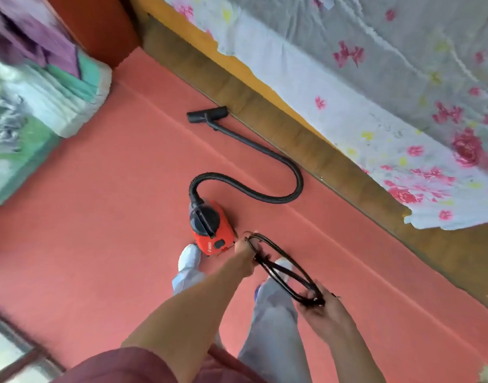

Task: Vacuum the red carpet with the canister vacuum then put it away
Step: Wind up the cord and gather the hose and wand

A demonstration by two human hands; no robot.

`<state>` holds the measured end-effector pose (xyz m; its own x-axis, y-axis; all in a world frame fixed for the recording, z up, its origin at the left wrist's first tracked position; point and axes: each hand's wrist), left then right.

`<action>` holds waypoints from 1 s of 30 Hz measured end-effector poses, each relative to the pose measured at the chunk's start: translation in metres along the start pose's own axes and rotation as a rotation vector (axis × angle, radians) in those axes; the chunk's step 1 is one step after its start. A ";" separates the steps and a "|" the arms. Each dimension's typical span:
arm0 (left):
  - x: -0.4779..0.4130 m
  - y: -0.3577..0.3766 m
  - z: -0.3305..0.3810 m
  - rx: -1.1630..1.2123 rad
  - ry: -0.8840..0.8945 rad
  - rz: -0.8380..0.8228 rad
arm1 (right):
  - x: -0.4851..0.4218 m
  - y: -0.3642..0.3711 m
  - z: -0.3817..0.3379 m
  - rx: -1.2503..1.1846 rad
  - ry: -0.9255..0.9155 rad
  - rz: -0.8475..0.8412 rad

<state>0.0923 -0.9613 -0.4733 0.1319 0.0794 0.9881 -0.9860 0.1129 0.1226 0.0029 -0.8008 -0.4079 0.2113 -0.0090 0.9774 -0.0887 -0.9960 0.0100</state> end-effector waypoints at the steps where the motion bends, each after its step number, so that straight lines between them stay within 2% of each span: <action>1: -0.004 -0.001 0.004 0.041 0.035 0.063 | -0.012 0.015 -0.015 0.060 0.030 -0.025; 4: -0.013 -0.012 0.003 0.119 0.107 0.187 | -0.040 0.057 -0.046 0.292 0.136 -0.092; 6: -0.023 -0.018 -0.012 0.175 0.137 0.196 | -0.056 0.082 -0.060 0.380 0.186 -0.124; 9: -0.031 -0.020 -0.041 0.285 0.245 0.181 | -0.082 0.109 -0.066 0.527 0.163 -0.069; 12: -0.029 -0.035 -0.067 0.261 0.314 0.182 | -0.099 0.111 -0.051 0.620 0.178 -0.007; 18: -0.023 -0.098 -0.095 -0.003 0.466 0.181 | -0.151 0.083 0.001 0.691 0.170 0.123; 25: -0.018 -0.163 -0.159 -0.363 0.519 0.198 | -0.184 0.046 0.070 0.929 0.224 -0.077; 30: -0.034 -0.176 -0.195 -0.692 0.632 0.166 | -0.235 0.020 0.107 1.066 0.324 -0.106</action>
<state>0.2810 -0.7909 -0.5465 0.2256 0.6451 0.7301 -0.7448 0.5973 -0.2976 0.0553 -0.8282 -0.6605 -0.1091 -0.0512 0.9927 0.8271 -0.5586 0.0621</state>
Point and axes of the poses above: each hand's wrist, its own x-axis away from the middle knuckle, its own y-axis out of the palm, z = x × y, and after that the axes turned 6 degrees about -y, right-handed
